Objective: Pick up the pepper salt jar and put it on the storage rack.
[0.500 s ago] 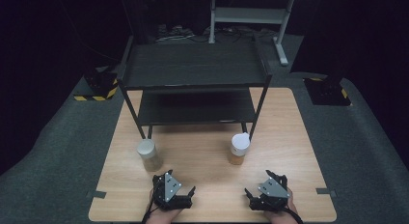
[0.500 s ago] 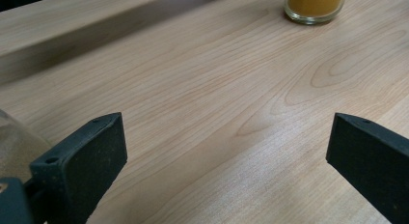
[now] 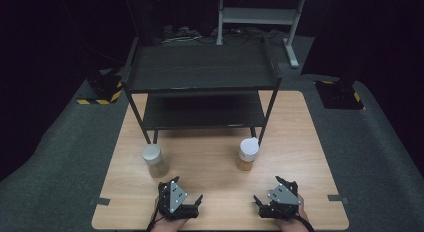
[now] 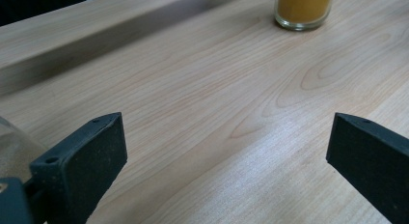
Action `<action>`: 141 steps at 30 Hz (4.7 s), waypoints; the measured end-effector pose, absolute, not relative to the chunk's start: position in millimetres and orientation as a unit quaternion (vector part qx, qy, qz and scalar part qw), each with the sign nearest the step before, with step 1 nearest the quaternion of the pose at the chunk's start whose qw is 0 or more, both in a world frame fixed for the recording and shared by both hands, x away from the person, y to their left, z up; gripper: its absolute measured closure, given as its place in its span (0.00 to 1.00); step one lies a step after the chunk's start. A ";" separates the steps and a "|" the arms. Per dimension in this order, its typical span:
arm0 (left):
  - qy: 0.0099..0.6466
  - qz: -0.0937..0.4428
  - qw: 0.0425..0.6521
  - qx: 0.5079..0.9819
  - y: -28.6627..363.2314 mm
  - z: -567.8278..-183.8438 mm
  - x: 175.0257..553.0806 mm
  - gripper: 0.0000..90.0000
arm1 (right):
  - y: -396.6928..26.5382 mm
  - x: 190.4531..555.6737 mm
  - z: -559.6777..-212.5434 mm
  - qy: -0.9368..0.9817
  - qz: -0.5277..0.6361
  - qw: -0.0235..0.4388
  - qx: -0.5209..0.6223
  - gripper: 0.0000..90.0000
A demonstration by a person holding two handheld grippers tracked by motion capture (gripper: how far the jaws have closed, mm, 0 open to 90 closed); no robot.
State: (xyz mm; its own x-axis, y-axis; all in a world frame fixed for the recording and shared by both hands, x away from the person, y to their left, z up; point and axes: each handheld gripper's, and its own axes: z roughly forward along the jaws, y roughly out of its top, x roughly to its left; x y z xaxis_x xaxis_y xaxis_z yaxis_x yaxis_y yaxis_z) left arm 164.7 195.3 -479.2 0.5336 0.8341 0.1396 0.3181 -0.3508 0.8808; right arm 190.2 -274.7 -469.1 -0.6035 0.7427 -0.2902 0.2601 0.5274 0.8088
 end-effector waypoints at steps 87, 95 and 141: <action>0.435 0.367 0.465 0.678 258.5 -466.7 134.8 0.01 | -275.5 192.3 -467.9 0.819 0.375 0.315 0.300 0.00; 0.445 0.369 0.467 0.669 266.0 -466.0 136.5 0.01 | -276.2 192.4 -468.1 0.818 0.376 0.314 0.302 0.00; 0.478 0.361 0.489 0.635 281.8 -466.7 191.9 0.03 | -276.1 192.9 -467.6 0.820 0.375 0.313 0.300 0.00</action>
State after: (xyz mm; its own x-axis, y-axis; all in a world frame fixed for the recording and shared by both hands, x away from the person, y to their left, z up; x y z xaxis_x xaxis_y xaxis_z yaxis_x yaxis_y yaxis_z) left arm 191.9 281.8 -466.7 0.2834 0.9590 -0.0091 0.2538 -0.0659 0.9650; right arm 192.9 -276.1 -467.6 -0.6241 0.7259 -0.2891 0.2563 0.5397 0.8019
